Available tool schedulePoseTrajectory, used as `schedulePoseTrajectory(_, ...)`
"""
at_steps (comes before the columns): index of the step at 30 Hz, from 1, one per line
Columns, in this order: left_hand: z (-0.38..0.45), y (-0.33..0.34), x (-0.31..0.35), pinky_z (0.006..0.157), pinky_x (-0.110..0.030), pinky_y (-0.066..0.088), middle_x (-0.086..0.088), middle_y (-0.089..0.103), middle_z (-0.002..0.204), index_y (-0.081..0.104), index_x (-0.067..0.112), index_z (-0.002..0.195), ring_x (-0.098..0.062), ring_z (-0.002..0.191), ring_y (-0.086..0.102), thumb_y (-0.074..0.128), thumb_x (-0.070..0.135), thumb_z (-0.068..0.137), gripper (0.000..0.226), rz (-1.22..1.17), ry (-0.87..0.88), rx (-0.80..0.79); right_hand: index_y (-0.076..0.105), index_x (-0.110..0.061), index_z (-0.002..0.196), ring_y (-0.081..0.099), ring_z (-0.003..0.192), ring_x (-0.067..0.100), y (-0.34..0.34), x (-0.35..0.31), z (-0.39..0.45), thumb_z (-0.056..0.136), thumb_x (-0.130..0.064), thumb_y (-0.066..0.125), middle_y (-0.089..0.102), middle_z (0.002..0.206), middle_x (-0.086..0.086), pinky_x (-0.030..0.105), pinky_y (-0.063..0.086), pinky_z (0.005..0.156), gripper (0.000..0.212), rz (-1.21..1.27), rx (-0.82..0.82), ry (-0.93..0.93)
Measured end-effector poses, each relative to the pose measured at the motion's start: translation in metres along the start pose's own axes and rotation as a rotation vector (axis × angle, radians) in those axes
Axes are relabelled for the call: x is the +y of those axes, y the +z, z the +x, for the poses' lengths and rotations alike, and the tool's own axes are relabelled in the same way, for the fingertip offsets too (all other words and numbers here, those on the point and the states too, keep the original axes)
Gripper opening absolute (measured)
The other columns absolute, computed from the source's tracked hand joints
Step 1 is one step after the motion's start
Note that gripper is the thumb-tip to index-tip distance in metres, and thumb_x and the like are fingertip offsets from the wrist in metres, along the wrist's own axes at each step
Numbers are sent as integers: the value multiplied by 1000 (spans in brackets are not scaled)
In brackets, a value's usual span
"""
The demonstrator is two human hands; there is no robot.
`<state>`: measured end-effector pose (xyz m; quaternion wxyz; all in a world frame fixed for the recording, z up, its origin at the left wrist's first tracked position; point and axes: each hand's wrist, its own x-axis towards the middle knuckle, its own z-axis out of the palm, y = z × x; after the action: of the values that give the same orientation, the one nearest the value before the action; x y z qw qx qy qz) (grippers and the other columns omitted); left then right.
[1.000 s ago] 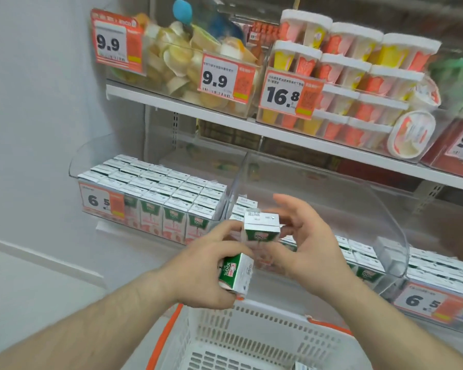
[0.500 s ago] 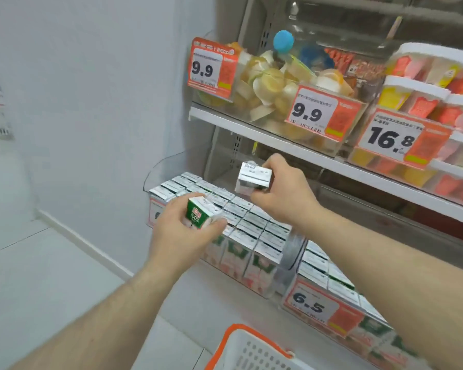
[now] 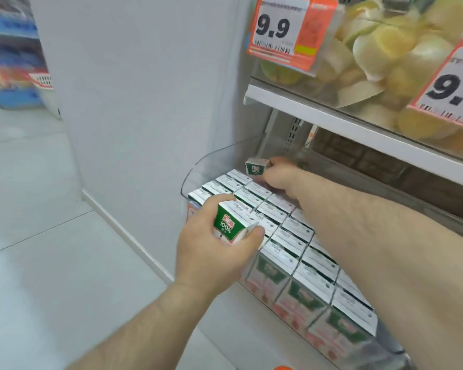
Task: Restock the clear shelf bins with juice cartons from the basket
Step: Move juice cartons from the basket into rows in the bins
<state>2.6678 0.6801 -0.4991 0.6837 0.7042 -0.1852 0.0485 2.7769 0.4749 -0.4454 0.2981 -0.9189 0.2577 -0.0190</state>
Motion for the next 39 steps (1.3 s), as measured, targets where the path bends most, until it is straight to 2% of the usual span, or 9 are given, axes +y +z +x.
schedulePoseTrajectory(4,3,-1,0,77,-21,53,29,68,85,55,54,96,0,83,66,75,38,60,45,0,48,-22,56,-13,75,57,57,21,10,3,8,90,-15,54,60,67,6,26,43,57,15,229,-195,158)
schedulePoseTrajectory(9,5,0,-5,82,-39,56,23,70,86,56,51,98,-8,87,68,73,46,58,45,-31,52,-10,56,-9,73,59,53,24,5,7,12,90,-16,44,59,59,7,30,46,58,21,510,-323,183)
schedulePoseTrajectory(17,6,-5,-1,82,-38,56,28,68,88,55,50,100,-5,89,67,77,45,58,48,-26,14,-57,64,-9,106,70,75,27,-2,-3,-6,100,-34,51,75,88,10,37,52,74,29,264,-314,253)
schedulePoseTrajectory(21,3,-11,5,81,-30,55,21,71,86,58,48,102,-5,86,68,80,37,60,48,-81,8,-95,60,-12,114,59,96,24,-4,-9,-22,100,-48,46,66,111,4,34,45,82,42,-72,-99,89)
schedulePoseTrajectory(23,-1,-14,10,80,-24,53,20,71,88,58,48,103,-5,87,68,81,36,60,50,-109,43,-103,60,-13,121,57,102,23,-12,-7,-36,99,-41,47,64,117,5,32,43,87,38,-93,136,-47)
schedulePoseTrajectory(26,-7,-15,15,86,-27,53,15,69,94,59,47,108,-10,94,66,82,41,56,57,-133,124,-151,67,-25,94,68,90,18,-27,-5,-84,96,-24,49,72,95,-3,34,52,85,18,184,303,-199)
schedulePoseTrajectory(33,-19,-4,36,86,-20,43,17,52,111,57,54,114,-14,110,54,81,45,59,60,-176,286,-242,67,-9,97,69,77,25,-52,7,-216,82,16,41,74,88,12,37,53,76,39,557,50,-320)
schedulePoseTrajectory(36,-25,4,44,82,-8,43,13,50,113,57,57,110,2,108,52,91,29,59,67,-194,269,-233,67,-14,103,69,81,17,-54,13,-239,72,-6,58,74,92,6,39,53,78,33,551,16,-305)
schedulePoseTrajectory(39,-31,13,46,75,-4,43,9,50,112,56,49,110,9,100,53,88,4,64,72,-199,272,-181,59,-24,121,67,97,4,-45,16,-254,61,-40,70,68,113,-3,32,56,87,64,428,13,-263)
